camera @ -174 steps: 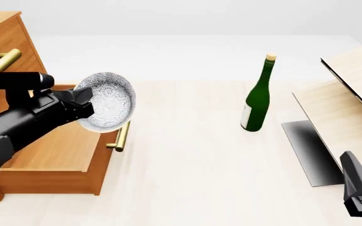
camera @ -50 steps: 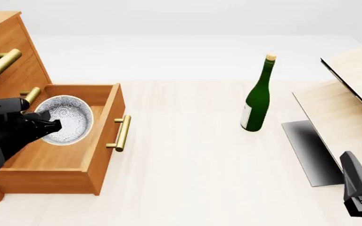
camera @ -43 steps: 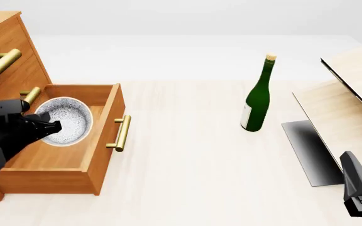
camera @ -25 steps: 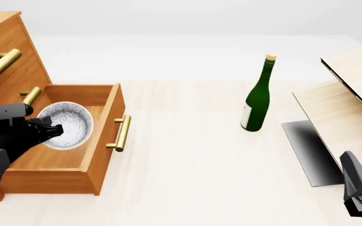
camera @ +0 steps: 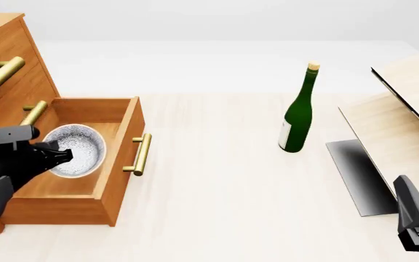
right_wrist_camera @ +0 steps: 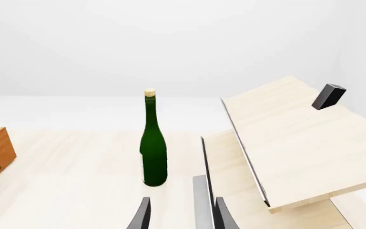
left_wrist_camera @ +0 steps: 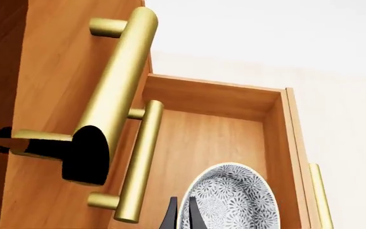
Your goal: Put the bowl in the bottom drawer of the cabinet and close it.
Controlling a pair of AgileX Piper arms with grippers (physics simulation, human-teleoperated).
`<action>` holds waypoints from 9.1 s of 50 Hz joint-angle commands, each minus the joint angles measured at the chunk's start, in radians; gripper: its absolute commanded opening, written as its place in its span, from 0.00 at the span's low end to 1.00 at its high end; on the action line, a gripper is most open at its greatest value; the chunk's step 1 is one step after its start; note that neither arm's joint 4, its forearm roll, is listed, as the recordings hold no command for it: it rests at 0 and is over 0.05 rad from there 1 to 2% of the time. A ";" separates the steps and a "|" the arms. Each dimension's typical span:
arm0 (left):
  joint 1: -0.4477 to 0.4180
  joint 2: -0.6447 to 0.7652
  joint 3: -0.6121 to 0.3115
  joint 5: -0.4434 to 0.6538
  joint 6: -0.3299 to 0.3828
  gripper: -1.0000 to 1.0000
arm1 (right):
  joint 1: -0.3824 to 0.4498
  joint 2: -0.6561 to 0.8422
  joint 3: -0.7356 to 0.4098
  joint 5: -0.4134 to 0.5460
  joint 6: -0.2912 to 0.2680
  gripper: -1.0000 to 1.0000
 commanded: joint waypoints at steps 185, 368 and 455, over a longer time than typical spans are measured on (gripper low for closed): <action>-0.160 -0.405 0.103 0.190 -0.019 1.00 | 0.000 0.000 0.000 0.000 0.000 1.00; -0.784 -0.114 0.075 0.035 -0.484 1.00 | 0.000 0.000 0.000 0.000 0.000 1.00; -0.535 -0.057 0.116 0.084 -0.400 1.00 | 0.000 0.000 0.000 0.000 0.000 1.00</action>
